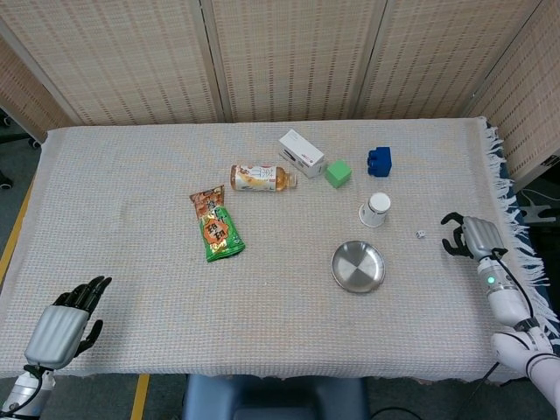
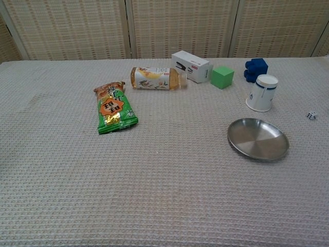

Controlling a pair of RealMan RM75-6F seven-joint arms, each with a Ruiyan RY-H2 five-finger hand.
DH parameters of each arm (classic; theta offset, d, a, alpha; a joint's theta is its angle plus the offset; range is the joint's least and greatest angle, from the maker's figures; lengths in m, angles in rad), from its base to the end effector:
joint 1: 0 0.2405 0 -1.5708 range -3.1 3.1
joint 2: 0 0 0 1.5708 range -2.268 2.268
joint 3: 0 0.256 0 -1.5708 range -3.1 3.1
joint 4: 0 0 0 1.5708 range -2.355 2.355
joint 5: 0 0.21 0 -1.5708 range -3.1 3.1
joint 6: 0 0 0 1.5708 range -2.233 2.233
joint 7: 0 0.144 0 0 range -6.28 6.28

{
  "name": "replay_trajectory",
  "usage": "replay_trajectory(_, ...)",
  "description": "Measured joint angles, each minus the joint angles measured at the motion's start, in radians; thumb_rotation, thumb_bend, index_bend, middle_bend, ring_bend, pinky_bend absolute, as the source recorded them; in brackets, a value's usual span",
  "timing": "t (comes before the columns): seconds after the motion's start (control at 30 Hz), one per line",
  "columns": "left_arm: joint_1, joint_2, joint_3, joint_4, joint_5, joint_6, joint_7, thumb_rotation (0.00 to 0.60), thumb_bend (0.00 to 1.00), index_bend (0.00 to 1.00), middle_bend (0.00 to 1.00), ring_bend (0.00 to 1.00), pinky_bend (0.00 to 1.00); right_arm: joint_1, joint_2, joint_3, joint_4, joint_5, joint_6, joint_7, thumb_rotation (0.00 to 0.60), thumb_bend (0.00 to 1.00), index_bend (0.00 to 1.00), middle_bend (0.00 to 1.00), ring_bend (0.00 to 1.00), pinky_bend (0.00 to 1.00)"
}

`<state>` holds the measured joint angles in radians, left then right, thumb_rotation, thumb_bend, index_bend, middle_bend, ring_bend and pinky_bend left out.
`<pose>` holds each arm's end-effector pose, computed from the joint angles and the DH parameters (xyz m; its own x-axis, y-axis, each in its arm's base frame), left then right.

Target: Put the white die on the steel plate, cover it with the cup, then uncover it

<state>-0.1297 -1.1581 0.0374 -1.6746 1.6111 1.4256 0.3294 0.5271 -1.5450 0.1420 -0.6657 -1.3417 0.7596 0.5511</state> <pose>-0.2815 0.1715 0.1168 0.6113 0.0814 0.7872 0.7842 -0.1961 -0.5887 -0.3898 -0.3664 0.0929 0.2507 -0.2639 0.9314 -0.9418 0.1563 0.2977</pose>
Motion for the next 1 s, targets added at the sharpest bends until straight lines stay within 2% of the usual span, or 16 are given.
replay_trajectory(0.27,-0.002,-0.001,0.001,0.0,-0.003,-0.006,0.003,0.6,0.45,0.07,0.1,0.19,0.36,0.004,-0.083,0.005,0.105,0.001,0.021,0.011,0.6,0.3,0.42,0.87,0.94,0.8)
replay_trajectory(0.5,-0.002,-0.001,0.0,-0.003,-0.008,-0.008,0.002,0.6,0.45,0.07,0.1,0.19,0.36,0.024,-0.123,0.029,0.136,0.042,-0.035,-0.053,0.6,0.29,0.42,0.87,0.94,0.81)
replay_trajectory(1.0,0.0,0.002,-0.001,-0.002,-0.007,-0.001,-0.005,0.6,0.45,0.07,0.1,0.19,0.36,0.057,-0.096,0.071,0.045,0.096,-0.083,-0.147,0.6,0.3,0.43,0.87,0.94,0.81)
